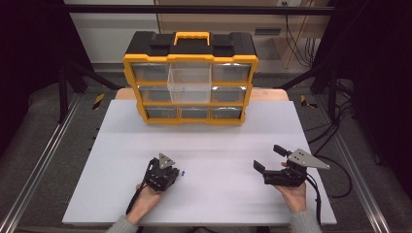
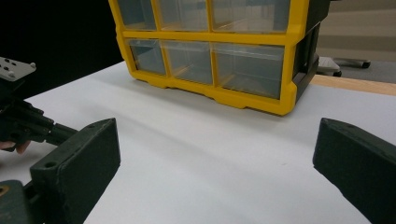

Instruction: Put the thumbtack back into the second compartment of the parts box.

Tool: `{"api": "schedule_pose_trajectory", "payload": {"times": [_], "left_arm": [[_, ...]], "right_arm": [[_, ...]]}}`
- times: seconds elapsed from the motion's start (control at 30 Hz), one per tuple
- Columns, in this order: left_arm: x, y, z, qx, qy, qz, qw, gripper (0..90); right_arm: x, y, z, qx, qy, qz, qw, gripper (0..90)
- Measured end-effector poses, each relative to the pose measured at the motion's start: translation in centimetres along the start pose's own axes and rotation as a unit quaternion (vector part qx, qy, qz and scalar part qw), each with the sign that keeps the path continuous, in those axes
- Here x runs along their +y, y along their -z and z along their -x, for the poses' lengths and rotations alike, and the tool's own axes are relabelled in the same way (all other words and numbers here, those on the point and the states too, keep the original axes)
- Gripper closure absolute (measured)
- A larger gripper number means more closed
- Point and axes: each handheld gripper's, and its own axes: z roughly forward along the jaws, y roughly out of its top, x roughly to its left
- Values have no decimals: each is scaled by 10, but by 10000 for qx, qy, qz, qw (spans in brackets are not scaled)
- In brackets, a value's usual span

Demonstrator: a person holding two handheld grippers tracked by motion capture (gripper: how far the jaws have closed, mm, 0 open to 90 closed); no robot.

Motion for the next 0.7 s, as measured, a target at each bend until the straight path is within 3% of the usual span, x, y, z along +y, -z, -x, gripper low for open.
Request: {"api": "schedule_pose_trajectory", "payload": {"times": [0.7], "left_arm": [[10, 24, -11, -80, 101, 433, 9990, 841]], "right_arm": [[0, 0, 1, -4, 71, 11, 10000, 13]]}}
